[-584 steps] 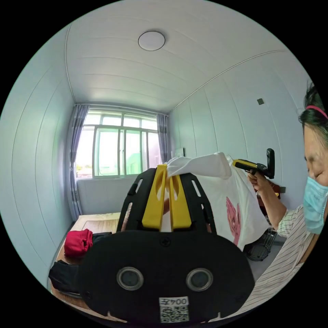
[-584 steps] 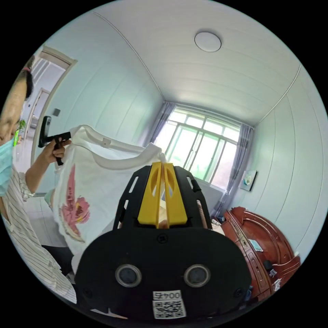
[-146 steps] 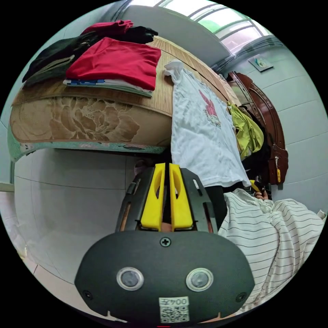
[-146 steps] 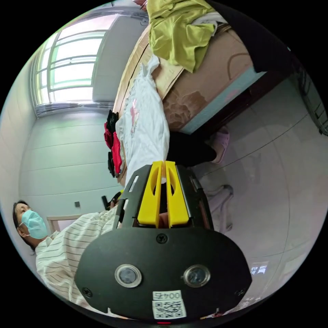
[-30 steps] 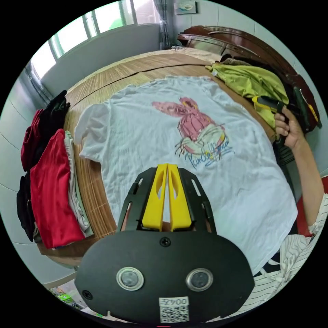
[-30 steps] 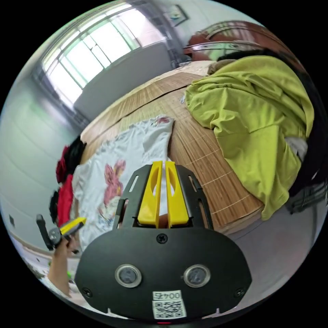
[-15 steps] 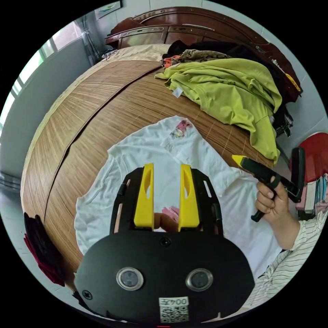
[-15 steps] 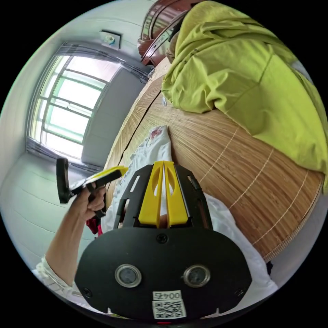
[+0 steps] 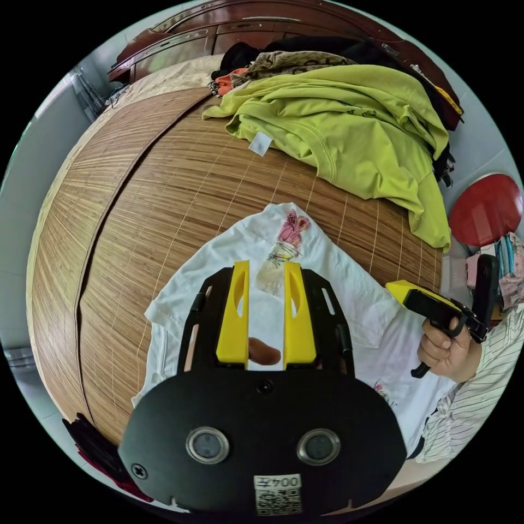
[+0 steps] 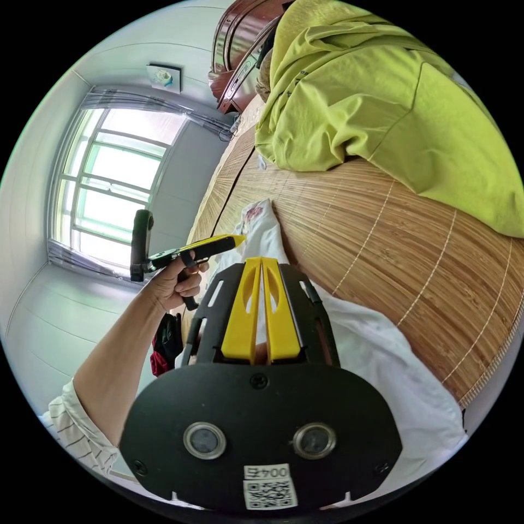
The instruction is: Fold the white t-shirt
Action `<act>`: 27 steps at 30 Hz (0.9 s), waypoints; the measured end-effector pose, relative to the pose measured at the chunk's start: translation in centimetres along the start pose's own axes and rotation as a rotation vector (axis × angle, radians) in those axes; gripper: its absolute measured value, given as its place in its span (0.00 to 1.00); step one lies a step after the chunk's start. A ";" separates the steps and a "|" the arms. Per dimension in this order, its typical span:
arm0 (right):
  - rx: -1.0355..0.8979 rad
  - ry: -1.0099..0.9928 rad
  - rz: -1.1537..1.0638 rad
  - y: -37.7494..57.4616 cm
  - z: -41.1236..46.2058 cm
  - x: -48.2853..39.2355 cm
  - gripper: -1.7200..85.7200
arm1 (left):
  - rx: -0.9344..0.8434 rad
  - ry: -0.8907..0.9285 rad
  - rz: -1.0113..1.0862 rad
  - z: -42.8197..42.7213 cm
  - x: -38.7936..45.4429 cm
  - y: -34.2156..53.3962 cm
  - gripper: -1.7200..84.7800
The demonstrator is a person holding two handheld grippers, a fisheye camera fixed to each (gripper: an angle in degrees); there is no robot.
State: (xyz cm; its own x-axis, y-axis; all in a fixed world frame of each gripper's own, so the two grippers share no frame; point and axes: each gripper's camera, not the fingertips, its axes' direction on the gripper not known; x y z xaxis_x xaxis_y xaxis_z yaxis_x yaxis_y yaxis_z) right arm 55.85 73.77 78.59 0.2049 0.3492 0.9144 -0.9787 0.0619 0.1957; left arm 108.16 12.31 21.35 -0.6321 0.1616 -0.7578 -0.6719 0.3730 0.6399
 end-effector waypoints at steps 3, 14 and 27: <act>-0.004 -0.017 0.015 -1.1 -0.7 -0.4 0.01 | 0.001 0.061 -0.032 0.7 -1.3 -0.9 0.09; 0.006 0.005 0.020 -3.4 -2.1 -2.7 0.01 | 0.110 0.226 -0.159 -2.6 -4.1 -2.3 0.03; -0.024 0.022 -0.011 -3.0 -0.8 -5.9 0.01 | -0.128 0.232 -0.422 -1.8 -7.2 -1.4 0.03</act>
State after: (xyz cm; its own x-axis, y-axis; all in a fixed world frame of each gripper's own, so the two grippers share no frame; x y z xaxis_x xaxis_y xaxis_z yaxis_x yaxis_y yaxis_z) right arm 57.56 72.29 72.35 0.2159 0.3684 0.9042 -0.9764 0.0882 0.1972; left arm 112.95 9.01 26.17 -0.3542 -0.1925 -0.9151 -0.9204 0.2447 0.3048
